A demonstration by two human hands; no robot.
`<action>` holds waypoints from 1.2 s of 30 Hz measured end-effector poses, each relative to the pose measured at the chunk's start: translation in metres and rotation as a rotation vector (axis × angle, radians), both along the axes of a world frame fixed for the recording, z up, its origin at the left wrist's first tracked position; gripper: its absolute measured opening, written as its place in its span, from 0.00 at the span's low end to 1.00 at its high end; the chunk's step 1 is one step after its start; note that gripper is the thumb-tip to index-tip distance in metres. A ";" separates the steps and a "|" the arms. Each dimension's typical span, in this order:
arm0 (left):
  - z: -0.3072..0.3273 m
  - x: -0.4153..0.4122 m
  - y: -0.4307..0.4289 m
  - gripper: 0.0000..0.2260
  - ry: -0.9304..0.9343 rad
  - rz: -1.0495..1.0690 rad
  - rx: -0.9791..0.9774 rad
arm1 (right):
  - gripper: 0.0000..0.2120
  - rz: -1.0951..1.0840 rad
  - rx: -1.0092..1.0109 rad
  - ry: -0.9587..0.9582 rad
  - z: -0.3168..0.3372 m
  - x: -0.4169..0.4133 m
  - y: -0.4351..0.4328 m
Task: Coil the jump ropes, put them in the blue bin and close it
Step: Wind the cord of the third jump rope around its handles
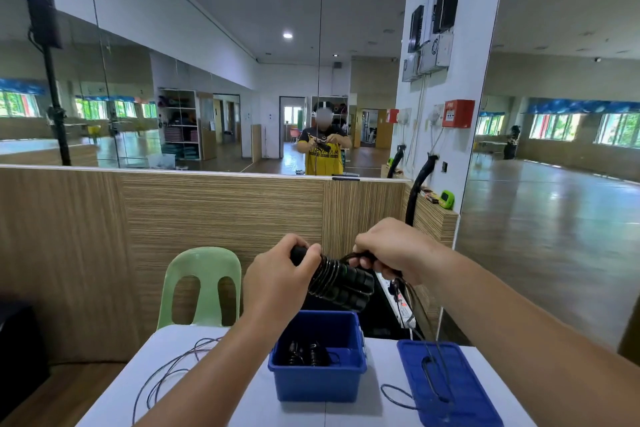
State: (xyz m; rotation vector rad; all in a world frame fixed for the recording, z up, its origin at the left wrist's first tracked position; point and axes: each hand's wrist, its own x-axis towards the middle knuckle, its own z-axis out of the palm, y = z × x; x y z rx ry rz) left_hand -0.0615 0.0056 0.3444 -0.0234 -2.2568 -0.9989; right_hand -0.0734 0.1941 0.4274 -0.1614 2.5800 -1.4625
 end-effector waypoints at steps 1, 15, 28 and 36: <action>-0.001 -0.002 -0.001 0.12 0.006 0.009 0.014 | 0.11 -0.010 -0.031 -0.008 -0.004 0.001 -0.002; -0.006 -0.012 0.011 0.12 0.131 0.025 0.350 | 0.08 -0.114 -0.751 -0.127 -0.056 0.031 -0.040; 0.012 -0.005 0.023 0.22 -0.019 -0.056 0.842 | 0.11 0.103 -1.033 -0.085 -0.112 0.050 -0.042; 0.018 0.004 0.016 0.16 -0.283 -0.230 1.064 | 0.19 0.256 -0.707 0.056 -0.126 0.024 -0.009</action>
